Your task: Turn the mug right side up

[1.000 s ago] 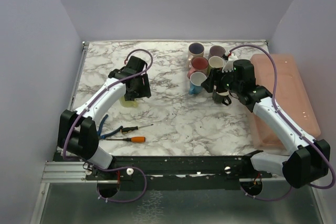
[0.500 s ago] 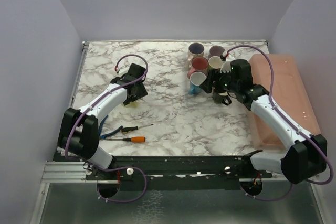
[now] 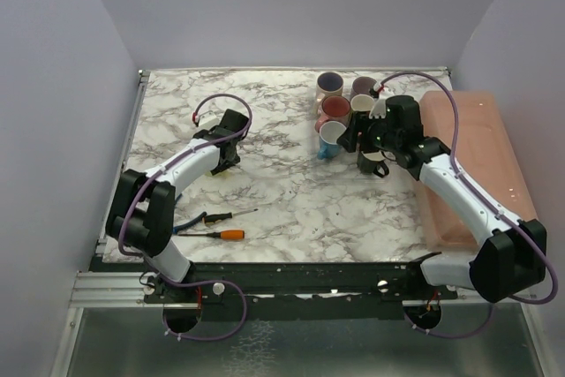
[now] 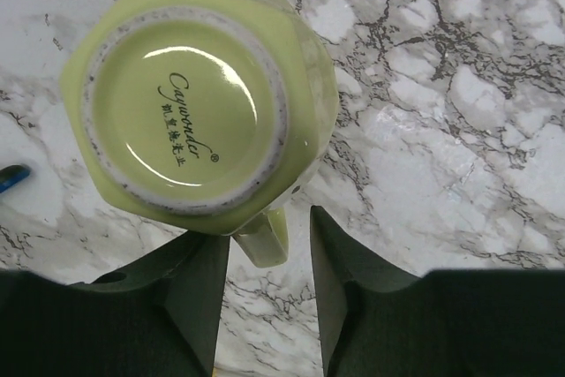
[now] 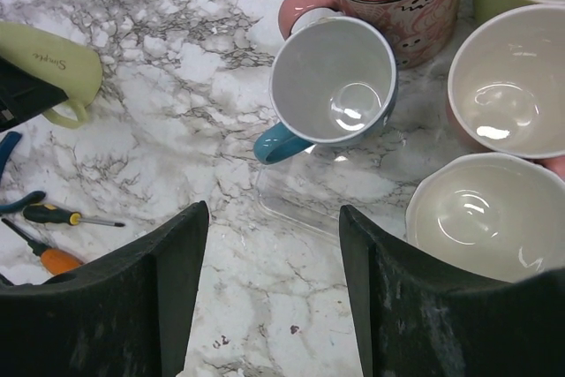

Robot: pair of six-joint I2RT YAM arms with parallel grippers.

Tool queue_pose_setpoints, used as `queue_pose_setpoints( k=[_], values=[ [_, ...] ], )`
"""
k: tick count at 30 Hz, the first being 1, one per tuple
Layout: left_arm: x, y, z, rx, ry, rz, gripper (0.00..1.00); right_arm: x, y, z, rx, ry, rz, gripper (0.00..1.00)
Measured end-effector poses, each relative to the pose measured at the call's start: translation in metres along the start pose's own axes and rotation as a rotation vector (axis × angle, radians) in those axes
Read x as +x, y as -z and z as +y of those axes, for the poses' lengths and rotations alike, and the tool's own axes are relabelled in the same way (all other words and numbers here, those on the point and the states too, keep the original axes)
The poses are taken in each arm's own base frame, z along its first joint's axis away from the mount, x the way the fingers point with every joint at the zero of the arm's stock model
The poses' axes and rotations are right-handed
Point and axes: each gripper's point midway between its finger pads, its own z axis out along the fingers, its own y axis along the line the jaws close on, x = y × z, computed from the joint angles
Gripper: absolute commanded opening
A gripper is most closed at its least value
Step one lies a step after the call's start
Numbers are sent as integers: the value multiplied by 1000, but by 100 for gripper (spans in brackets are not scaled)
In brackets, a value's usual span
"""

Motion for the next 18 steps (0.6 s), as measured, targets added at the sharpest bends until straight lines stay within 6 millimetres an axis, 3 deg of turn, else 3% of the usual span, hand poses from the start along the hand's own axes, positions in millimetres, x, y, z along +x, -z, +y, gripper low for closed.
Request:
queue_pose_setpoints(
  k=[6, 13, 15, 18],
  values=[
    [5, -8, 4, -22, -40, 17, 35, -3, -5, -2, 13, -2, 7, 64],
    [-4, -15, 7, -39, -29, 15, 31, -6, -9, -3, 17, -3, 12, 64],
    [-6, -17, 9, -43, -26, 14, 24, -6, -10, -3, 17, -3, 13, 64],
    [-8, -19, 11, -50, -24, 15, 0, -7, -10, -3, 17, -3, 12, 64]
  ],
)
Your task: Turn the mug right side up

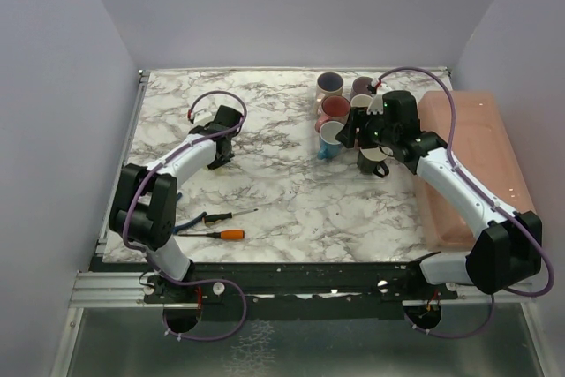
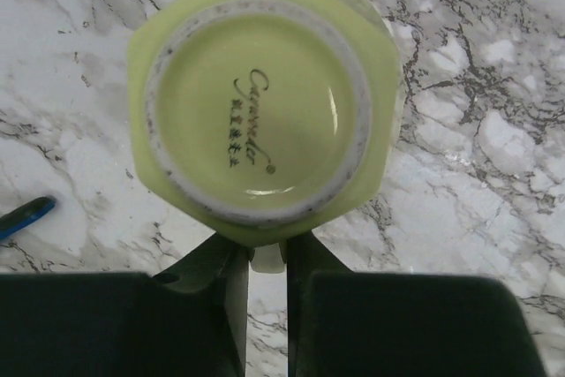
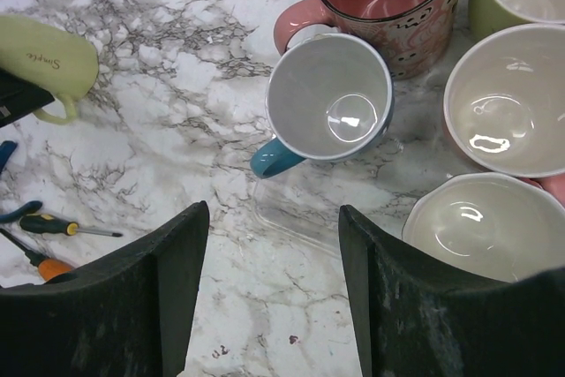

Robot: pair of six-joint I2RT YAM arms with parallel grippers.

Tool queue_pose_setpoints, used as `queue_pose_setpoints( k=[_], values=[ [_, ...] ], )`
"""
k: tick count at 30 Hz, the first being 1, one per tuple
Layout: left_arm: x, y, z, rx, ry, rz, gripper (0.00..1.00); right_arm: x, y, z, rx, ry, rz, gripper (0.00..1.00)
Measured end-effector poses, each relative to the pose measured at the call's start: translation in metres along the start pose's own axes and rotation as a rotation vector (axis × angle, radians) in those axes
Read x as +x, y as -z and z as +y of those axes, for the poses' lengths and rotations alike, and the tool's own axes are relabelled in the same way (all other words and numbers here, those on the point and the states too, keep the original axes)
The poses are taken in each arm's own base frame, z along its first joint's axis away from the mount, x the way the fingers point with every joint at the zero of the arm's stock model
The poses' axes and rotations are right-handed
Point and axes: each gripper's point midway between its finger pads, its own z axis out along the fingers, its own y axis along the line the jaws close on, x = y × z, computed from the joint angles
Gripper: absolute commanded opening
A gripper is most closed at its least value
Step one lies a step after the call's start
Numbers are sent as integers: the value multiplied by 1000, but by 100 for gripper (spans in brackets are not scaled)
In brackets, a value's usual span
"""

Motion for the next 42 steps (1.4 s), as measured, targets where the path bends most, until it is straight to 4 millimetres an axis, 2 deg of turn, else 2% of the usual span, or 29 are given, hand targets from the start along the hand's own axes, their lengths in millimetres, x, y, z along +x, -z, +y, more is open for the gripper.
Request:
queue_pose_setpoints(
  k=[12, 18, 22, 26, 29, 32, 35, 39, 42],
  values=[
    [-8, -1, -6, 53, -45, 14, 0, -3, 0, 1, -1, 1, -8, 66],
    [-15, 18, -22, 178, -74, 12, 0, -12, 2, 7, -27, -7, -51, 68],
    [-38, 54, -50, 381, -80, -53, 0, -16, 8, 19, -90, -32, -104, 71],
    [-66, 100, -82, 610, -87, -127, 0, -26, 12, 36, -181, -78, -161, 71],
    [-84, 142, -108, 815, -80, -180, 0, -37, 19, 53, -275, -125, -221, 72],
    [-101, 194, -131, 1055, -31, -241, 0, -53, 32, 72, -381, -164, -296, 74],
    [-116, 249, -143, 1272, 17, -307, 0, -76, 49, 93, -493, -185, -373, 75],
    [-129, 310, -149, 1487, 33, -375, 0, -95, 68, 115, -615, -200, -425, 75],
    [-132, 339, -150, 1588, 33, -390, 0, -109, 82, 129, -696, -202, -456, 74]
  ],
)
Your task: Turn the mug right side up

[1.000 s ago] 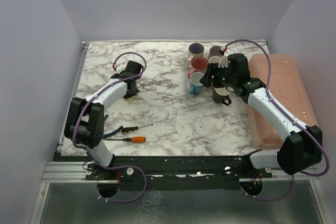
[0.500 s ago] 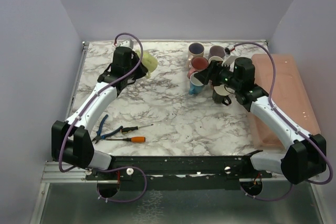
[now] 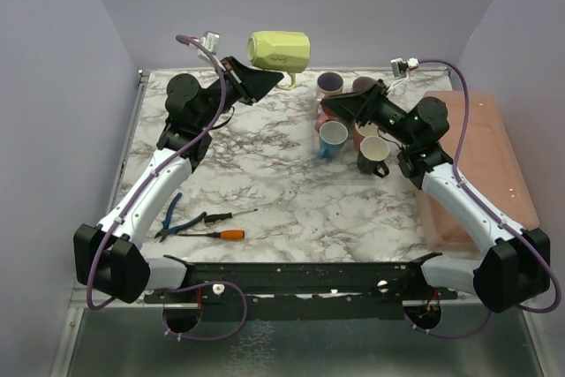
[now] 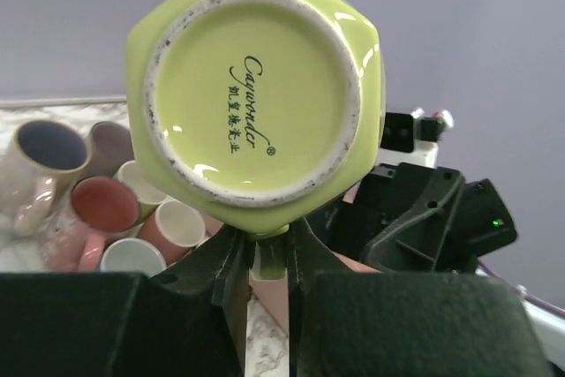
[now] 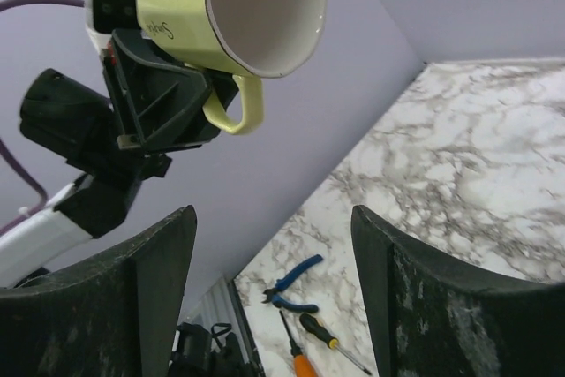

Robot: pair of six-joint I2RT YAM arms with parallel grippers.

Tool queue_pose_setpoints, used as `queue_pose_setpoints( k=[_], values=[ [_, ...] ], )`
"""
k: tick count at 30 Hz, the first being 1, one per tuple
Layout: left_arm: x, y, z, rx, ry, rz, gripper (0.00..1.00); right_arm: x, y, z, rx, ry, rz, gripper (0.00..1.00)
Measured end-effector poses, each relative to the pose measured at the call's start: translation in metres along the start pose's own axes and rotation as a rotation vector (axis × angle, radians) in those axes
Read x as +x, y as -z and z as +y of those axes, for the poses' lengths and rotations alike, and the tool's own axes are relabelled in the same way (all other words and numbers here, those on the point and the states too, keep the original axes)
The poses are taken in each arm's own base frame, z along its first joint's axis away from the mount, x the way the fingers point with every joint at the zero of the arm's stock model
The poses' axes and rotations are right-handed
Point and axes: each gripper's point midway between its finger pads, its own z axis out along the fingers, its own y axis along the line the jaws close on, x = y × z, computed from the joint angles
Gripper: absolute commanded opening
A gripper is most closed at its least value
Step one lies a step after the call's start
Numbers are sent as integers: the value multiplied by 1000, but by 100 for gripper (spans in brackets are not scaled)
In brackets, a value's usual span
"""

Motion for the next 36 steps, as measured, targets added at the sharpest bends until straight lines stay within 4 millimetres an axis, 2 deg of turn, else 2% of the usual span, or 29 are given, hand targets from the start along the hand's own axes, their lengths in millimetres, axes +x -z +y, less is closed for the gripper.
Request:
queue_pose_setpoints(
  k=[4, 8, 13, 16, 19, 25, 31, 34, 36],
  values=[
    [-4, -1, -30, 113, 2, -6, 0, -11, -4, 25, -101, -6, -26, 74],
    [-5, 0, -51, 190, -4, -1, 0, -15, -6, 42, -168, -10, -39, 74],
    [4, -1, -74, 264, -3, 25, 0, -21, -10, 60, -235, -11, -52, 75],
    [10, -2, -88, 307, 0, 43, 0, -25, -13, 69, -267, -10, -56, 70],
    [18, -3, -100, 349, 4, 59, 0, -28, -17, 75, -292, -15, -58, 60],
    [28, -7, -106, 382, 23, 79, 0, -28, -20, 84, -353, -49, -47, 38],
    [25, -9, -111, 402, 28, 67, 0, -28, -21, 91, -411, -111, -44, 19],
    [20, -8, -116, 415, 34, 54, 0, -33, -21, 98, -451, -130, -48, 1],
    [16, -8, -120, 426, 36, 42, 0, -36, -22, 104, -479, -127, -45, 1]
  ],
)
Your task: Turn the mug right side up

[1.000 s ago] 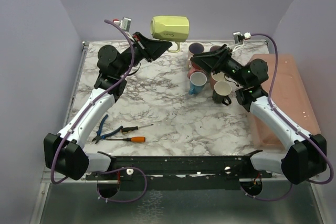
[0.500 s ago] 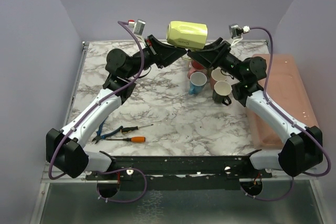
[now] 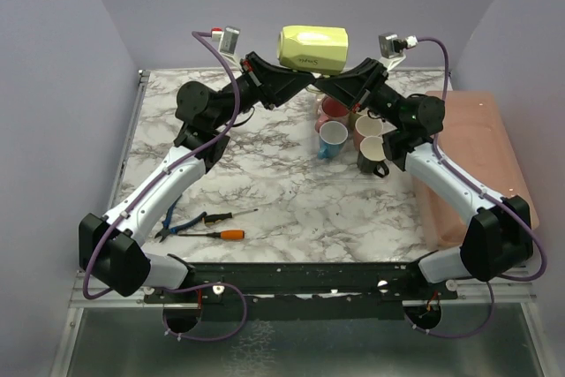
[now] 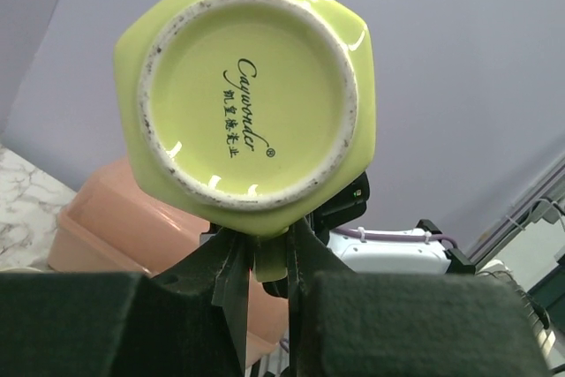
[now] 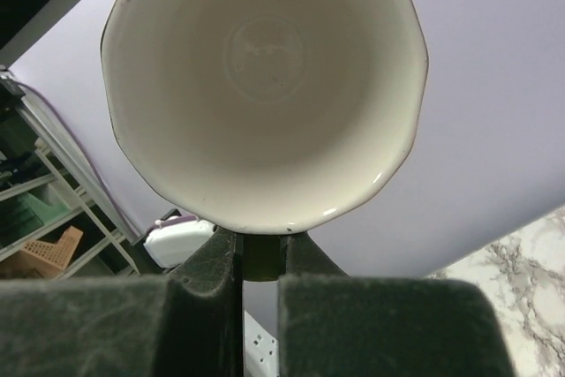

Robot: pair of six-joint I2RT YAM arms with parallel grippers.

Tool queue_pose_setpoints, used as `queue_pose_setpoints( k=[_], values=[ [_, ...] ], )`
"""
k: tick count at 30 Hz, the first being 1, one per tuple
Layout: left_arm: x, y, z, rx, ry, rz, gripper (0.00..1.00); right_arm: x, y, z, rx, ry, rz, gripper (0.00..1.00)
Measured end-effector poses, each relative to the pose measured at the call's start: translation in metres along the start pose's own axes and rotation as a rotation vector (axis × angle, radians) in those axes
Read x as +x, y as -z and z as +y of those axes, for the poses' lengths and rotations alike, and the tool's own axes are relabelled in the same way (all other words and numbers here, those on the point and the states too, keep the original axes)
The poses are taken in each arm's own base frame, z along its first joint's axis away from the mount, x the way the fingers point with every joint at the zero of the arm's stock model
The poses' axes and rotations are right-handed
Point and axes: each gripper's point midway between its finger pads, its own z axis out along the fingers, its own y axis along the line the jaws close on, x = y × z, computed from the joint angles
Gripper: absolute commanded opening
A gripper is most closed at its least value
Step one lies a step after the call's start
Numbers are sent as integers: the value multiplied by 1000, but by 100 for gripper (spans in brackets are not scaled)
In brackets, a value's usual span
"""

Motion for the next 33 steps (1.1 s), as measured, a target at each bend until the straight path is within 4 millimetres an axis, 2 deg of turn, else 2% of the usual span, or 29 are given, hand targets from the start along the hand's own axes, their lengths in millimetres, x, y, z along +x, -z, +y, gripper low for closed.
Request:
queue_pose_setpoints(
  k=[1, 4, 6, 9, 12, 18, 24, 28, 33],
  values=[
    [-2, -1, -2, 5, -2, -4, 7, -1, -1, 2, -7, 1, 0, 1],
    [-4, -2, -7, 21, -13, -11, 43, -4, -2, 6, -15, 12, -5, 1],
    [-4, -2, -7, 22, -18, -11, 63, -5, -2, 6, 0, 17, -8, 1],
    [-4, -3, -10, 35, -19, -12, 80, -9, -1, 4, 61, 44, -26, 1],
    [-2, -3, -9, 33, -27, -7, 93, -19, 3, 2, 151, 96, -66, 1],
    [8, 0, 12, -53, -51, 28, 98, -41, 26, -13, 404, 225, -149, 1],
    [15, 10, 32, -175, -99, 62, 98, -46, 62, -54, 734, 326, -104, 1],
    [13, 20, 43, -270, -147, 67, 98, -31, 100, -84, 951, 328, -26, 1],
    [10, 31, 67, -417, -169, 60, 98, 13, 151, -112, 1144, 270, 109, 1]
  ],
)
